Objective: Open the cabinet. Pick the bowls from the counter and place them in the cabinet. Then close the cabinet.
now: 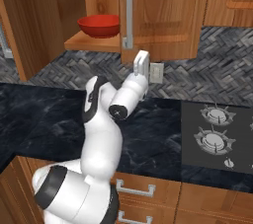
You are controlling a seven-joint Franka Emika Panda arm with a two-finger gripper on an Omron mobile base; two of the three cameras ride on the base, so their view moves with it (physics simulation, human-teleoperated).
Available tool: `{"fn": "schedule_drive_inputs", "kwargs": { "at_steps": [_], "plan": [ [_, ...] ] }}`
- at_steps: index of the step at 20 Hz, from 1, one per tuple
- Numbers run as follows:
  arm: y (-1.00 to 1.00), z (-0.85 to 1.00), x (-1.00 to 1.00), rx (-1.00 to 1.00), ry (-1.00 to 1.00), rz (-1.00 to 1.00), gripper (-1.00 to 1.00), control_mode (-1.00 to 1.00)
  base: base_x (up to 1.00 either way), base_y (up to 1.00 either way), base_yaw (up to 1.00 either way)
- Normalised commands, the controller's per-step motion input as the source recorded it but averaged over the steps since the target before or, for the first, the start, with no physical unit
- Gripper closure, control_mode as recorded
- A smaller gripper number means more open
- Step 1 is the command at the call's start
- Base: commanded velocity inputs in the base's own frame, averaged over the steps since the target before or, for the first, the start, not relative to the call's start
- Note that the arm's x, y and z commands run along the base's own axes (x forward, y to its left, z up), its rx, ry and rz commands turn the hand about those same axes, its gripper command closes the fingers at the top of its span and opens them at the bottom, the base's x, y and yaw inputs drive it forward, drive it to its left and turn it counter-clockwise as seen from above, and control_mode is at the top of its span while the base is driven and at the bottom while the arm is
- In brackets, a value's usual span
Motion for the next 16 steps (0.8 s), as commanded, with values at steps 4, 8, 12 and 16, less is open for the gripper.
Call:
{"fn": "schedule_drive_inputs", "kwargs": {
  "at_steps": [4, 8, 12, 16],
  "plan": [
    [0.00, 0.15, 0.70, 0.02, 0.00, 0.06, -1.00, -1.00, 0.00, 0.00, 0.00],
    [0.00, 0.26, 0.60, 0.00, 0.07, 0.00, -1.00, -1.00, 0.00, 0.00, 0.00],
    [0.00, 0.09, 0.49, 0.00, 0.25, 0.00, -1.00, -1.00, 0.00, 0.00, 0.00],
    [0.00, 0.00, 0.38, 0.00, 0.45, 0.00, -1.00, -1.00, 0.00, 0.00, 0.00]
  ]
}}
